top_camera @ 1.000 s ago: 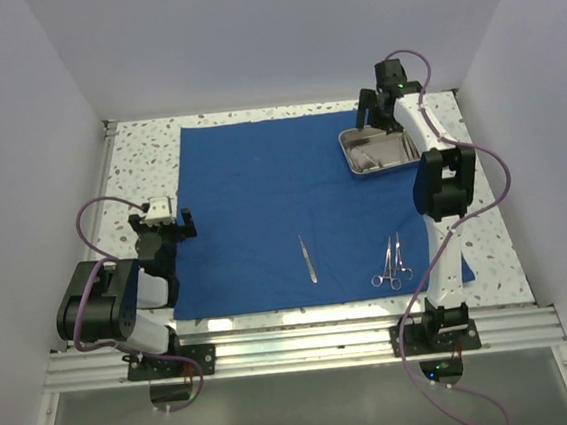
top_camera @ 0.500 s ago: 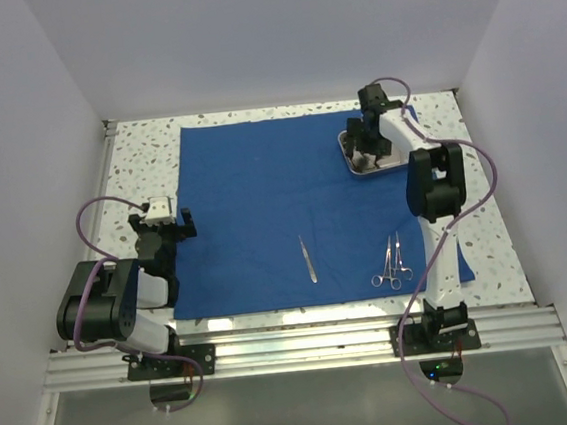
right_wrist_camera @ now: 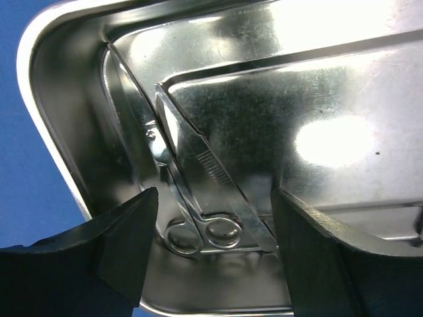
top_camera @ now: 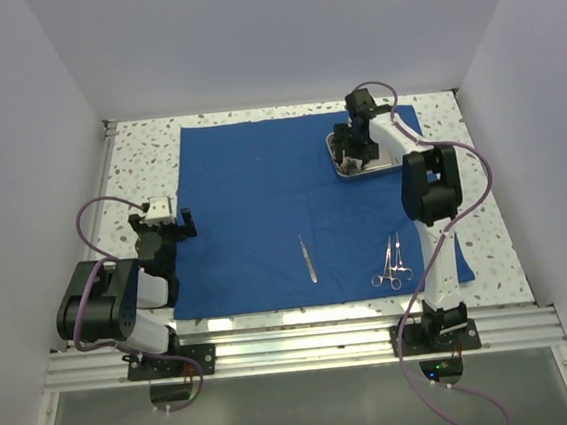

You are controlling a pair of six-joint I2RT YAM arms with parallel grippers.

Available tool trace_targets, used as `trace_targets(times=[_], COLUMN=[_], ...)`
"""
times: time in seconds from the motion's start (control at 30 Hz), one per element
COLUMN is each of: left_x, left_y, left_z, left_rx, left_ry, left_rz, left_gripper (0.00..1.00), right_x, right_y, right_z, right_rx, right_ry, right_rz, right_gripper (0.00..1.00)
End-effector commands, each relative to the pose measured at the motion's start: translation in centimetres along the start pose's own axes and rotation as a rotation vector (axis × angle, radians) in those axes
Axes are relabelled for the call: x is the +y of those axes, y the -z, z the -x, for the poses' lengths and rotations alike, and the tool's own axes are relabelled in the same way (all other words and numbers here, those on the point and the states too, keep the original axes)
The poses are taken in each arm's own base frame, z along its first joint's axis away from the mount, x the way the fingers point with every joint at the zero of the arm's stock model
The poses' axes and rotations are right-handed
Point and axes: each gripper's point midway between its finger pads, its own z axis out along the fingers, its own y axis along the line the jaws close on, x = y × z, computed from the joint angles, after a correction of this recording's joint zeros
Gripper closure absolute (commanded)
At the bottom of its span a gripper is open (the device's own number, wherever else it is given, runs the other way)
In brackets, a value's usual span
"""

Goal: Open and lay out the surgical kit
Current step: Adjust the container in the surgical kit.

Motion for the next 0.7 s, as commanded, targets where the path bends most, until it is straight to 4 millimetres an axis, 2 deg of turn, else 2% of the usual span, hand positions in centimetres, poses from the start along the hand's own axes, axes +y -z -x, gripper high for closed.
trace_targets(times=[0.0, 0.07, 0.2, 0.43, 0.67], left_x=[0.3, 0.3, 0.3, 0.3, 0.3], left_y=[-0.5, -0.5, -0.6, -0.5, -0.5], left_z=[2.7, 2.8, 2.8, 2.7, 2.8], left_rx=[-0.100, -0.101, -0.106, -0.100, -0.104], left_ry=[0.004, 0.004, 0.001, 0.004, 0.001], left_rz=[0.019, 0.019, 0.021, 0.019, 0.019], left_gripper=[0.00, 0.00, 0.00, 0.00, 0.00], right_x=[-0.7, -2.4, -4.2, -6.3, -11.9], right_y=[-0.5, -1.4, -3.2, -3.3, -2.0], right_z=[1.8, 1.9, 3.0, 3.9, 5.2], right_rx=[-0.043, -0.031, -0.031, -0.050, -0.062], right_ry=[0.075, 0.103, 0.145, 0.155, 0.058], right_rz=[-0.071, -0.179, -0.293, -0.377, -0.445], right_gripper=[0.28, 0.28, 0.28, 0.25, 0.25])
